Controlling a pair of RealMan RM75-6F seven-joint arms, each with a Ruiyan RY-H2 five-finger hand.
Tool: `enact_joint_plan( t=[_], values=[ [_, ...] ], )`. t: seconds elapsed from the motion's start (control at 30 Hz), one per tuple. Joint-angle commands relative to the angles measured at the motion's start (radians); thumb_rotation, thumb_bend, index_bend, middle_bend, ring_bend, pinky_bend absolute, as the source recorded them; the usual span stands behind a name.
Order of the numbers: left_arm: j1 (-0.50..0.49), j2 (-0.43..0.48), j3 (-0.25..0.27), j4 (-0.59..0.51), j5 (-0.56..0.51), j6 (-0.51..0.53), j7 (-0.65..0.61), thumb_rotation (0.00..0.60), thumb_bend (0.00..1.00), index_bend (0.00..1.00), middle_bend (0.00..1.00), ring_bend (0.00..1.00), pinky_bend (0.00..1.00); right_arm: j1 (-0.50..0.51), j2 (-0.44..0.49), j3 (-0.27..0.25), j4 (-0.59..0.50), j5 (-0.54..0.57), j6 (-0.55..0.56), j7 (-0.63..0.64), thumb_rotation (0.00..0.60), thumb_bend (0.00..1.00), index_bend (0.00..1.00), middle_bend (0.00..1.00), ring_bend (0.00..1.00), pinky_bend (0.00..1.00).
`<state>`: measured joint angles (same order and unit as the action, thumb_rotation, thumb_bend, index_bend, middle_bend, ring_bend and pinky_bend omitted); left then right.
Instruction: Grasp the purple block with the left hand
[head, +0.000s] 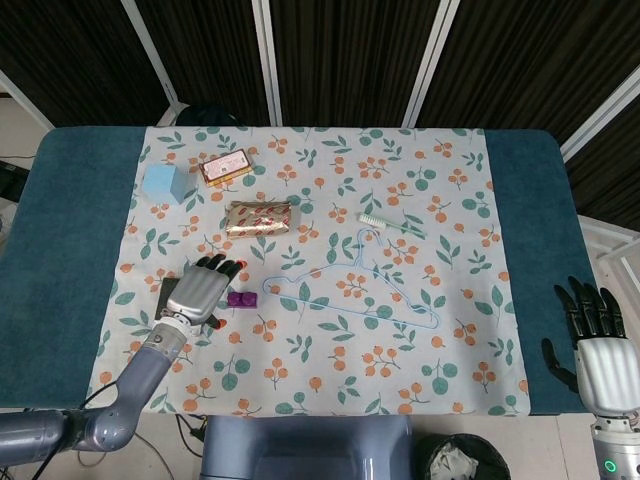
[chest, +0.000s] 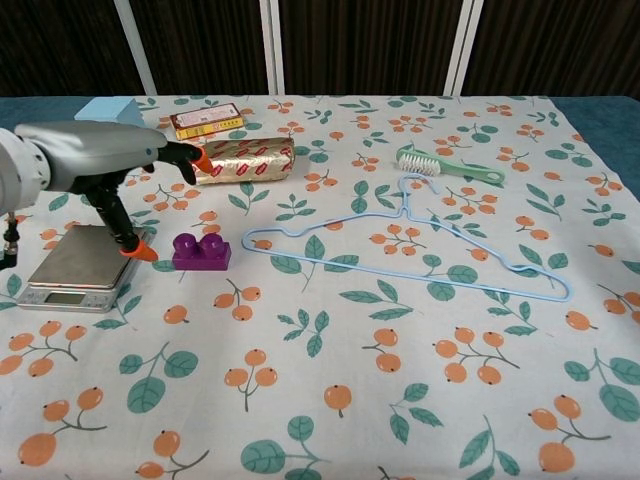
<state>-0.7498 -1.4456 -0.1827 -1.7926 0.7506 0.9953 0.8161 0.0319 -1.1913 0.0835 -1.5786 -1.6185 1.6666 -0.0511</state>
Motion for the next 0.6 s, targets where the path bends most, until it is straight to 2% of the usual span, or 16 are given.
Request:
enact_joint_plan(
  t=[0.03, 0.33, 0.6],
  values=[
    [-0.038, -0.069, 0.015, 0.059, -0.028, 0.015, 0.032, 0.6, 0.05, 0.18, 0.23, 0.11, 0.21, 0.0, 0.0, 0.002, 0.002, 0.004, 0.0, 0.001, 0.6, 0.48, 0.07, 0.03, 0.0, 0.02],
    [-0.074, -0.183, 0.039, 0.175, -0.011, 0.035, 0.045, 0.6, 0.1, 0.27, 0.33, 0.18, 0.3, 0.0, 0.001, 0.009, 0.009, 0.022, -0.007, 0.013, 0.6, 0.48, 0.07, 0.03, 0.0, 0.02],
    [-0.082, -0.231, 0.066, 0.242, 0.03, 0.049, 0.041, 0.6, 0.13, 0.34, 0.39, 0.21, 0.33, 0.002, 0.0, 0.015, 0.016, 0.035, -0.015, 0.021, 0.6, 0.48, 0.07, 0.03, 0.0, 0.02]
  ],
)
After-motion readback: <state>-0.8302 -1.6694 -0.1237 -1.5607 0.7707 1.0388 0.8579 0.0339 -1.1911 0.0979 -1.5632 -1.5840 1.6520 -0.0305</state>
